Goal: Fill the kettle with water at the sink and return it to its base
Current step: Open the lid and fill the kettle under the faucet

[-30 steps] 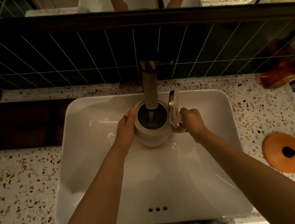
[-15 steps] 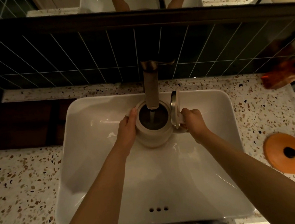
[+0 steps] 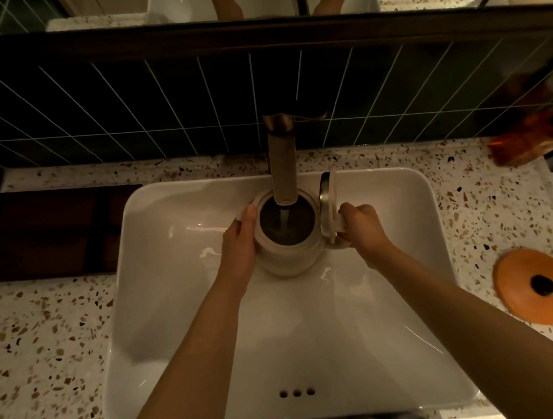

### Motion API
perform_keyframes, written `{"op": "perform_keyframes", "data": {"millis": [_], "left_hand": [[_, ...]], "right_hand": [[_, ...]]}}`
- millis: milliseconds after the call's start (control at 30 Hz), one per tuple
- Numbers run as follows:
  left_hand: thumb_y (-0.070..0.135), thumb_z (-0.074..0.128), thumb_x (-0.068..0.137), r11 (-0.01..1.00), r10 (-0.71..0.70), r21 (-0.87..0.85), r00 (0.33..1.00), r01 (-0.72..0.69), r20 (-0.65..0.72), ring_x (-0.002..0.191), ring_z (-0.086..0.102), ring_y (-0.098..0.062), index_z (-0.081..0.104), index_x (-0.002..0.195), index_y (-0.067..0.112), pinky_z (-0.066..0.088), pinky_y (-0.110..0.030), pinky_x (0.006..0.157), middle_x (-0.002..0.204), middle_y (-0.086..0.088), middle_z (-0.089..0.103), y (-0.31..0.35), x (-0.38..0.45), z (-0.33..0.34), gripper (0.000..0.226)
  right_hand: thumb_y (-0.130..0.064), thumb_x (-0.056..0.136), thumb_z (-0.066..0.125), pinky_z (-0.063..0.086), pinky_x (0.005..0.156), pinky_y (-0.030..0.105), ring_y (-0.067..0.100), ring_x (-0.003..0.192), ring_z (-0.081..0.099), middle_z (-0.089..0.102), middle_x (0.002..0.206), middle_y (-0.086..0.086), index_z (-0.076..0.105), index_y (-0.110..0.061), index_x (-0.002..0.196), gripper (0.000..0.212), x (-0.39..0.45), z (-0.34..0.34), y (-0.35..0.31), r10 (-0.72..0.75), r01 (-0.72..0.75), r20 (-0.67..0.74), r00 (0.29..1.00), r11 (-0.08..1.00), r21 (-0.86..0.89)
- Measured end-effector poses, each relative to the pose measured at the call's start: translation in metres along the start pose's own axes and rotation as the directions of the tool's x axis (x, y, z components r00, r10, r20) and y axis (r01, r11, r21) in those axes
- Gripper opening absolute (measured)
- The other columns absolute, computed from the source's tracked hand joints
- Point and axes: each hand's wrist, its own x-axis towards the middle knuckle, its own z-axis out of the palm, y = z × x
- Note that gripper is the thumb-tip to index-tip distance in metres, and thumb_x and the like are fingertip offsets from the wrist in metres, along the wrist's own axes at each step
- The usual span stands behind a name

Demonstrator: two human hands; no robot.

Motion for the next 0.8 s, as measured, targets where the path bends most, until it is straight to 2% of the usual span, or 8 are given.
{"op": "perform_keyframes", "data": {"millis": [133, 233, 367, 433, 500, 600, 733, 800], "left_hand": [[0.046, 0.044, 0.097, 0.999, -0.024, -0.047, 1.000, 0.023, -0.020, 0.100, 0.061, -0.001, 0.063, 0.124, 0.020, 0.047, -0.034, 0.098, 0.108, 0.008, 0.069, 0.001, 0.000, 0.003, 0.042], [0.046, 0.051, 0.094, 0.993, -0.070, -0.094, 0.996, 0.065, -0.049, 0.096, 0.057, 0.001, 0.064, 0.101, 0.035, 0.045, -0.035, 0.096, 0.101, 0.016, 0.067, 0.002, 0.001, 0.004, 0.019], [0.043, 0.057, 0.090, 0.989, -0.088, -0.127, 0.993, 0.078, -0.076, 0.099, 0.055, 0.000, 0.062, 0.108, 0.036, 0.044, -0.039, 0.099, 0.107, 0.015, 0.066, 0.005, 0.005, 0.005, 0.020], [0.041, 0.057, 0.091, 0.991, -0.061, -0.122, 0.994, 0.050, -0.093, 0.098, 0.057, -0.001, 0.064, 0.105, 0.036, 0.045, -0.037, 0.097, 0.105, 0.014, 0.067, 0.007, 0.005, 0.005, 0.016], [0.041, 0.056, 0.092, 0.994, -0.010, -0.107, 0.993, -0.003, -0.121, 0.102, 0.059, -0.006, 0.066, 0.108, 0.033, 0.046, -0.036, 0.096, 0.109, 0.010, 0.068, 0.008, 0.005, 0.005, 0.021], [0.042, 0.054, 0.092, 0.996, 0.079, -0.013, 0.980, -0.083, -0.182, 0.118, 0.055, -0.014, 0.058, 0.130, 0.023, 0.042, -0.033, 0.102, 0.129, 0.003, 0.061, 0.008, 0.007, 0.006, 0.043], [0.031, 0.053, 0.095, 0.943, 0.319, 0.182, 0.915, -0.279, -0.249, 0.119, 0.053, -0.011, 0.056, 0.131, 0.019, 0.039, -0.020, 0.096, 0.130, 0.003, 0.060, 0.018, 0.010, 0.007, 0.038], [0.027, 0.051, 0.095, 0.878, 0.458, 0.251, 0.868, -0.408, -0.192, 0.122, 0.053, -0.011, 0.056, 0.130, 0.017, 0.037, -0.015, 0.097, 0.130, 0.002, 0.060, 0.029, 0.013, 0.006, 0.037]], "right_hand": [[-0.015, 0.089, 0.042, 0.039, 0.064, 0.035, 0.020, 0.057, 0.044, 0.045, 0.058, 0.007, 0.041, -0.010, 0.058, 0.031, 0.001, -0.001, -0.002, 0.016, -0.016, -0.008, 1.000, 1.000, -0.006], [-0.016, 0.091, 0.041, 0.041, 0.064, 0.034, 0.021, 0.060, 0.048, 0.048, 0.063, 0.009, 0.044, -0.010, 0.062, 0.029, 0.001, -0.001, -0.006, 0.025, -0.025, 0.004, 1.000, 1.000, 0.003], [-0.016, 0.091, 0.041, 0.042, 0.065, 0.034, 0.022, 0.063, 0.048, 0.048, 0.066, 0.011, 0.045, -0.009, 0.067, 0.026, 0.001, -0.001, -0.005, 0.030, -0.030, 0.009, 1.000, 1.000, -0.002], [-0.018, 0.091, 0.041, 0.043, 0.067, 0.036, 0.023, 0.066, 0.050, 0.050, 0.070, 0.013, 0.046, -0.008, 0.069, 0.025, 0.000, -0.001, -0.006, 0.035, -0.035, -0.001, 0.999, 0.999, -0.008], [-0.019, 0.091, 0.041, 0.043, 0.068, 0.037, 0.023, 0.066, 0.050, 0.050, 0.069, 0.013, 0.045, -0.008, 0.068, 0.025, 0.000, 0.000, -0.007, 0.035, -0.035, -0.008, 0.999, 0.999, -0.005], [-0.020, 0.090, 0.042, 0.043, 0.067, 0.036, 0.022, 0.065, 0.048, 0.047, 0.067, 0.009, 0.042, -0.011, 0.066, 0.026, 0.001, 0.000, -0.006, 0.034, -0.035, -0.019, 0.999, 0.999, -0.018], [-0.012, 0.093, 0.040, 0.041, 0.037, 0.014, 0.018, 0.057, 0.046, 0.045, 0.063, 0.008, 0.041, -0.009, 0.063, 0.031, 0.000, -0.001, -0.007, 0.025, -0.025, -0.010, 1.000, 0.999, 0.032], [-0.011, 0.094, 0.039, 0.039, 0.033, 0.013, 0.017, 0.055, 0.047, 0.045, 0.064, 0.008, 0.041, -0.008, 0.063, 0.031, -0.001, -0.002, -0.008, 0.025, -0.025, -0.008, 1.000, 0.999, 0.039]]}}
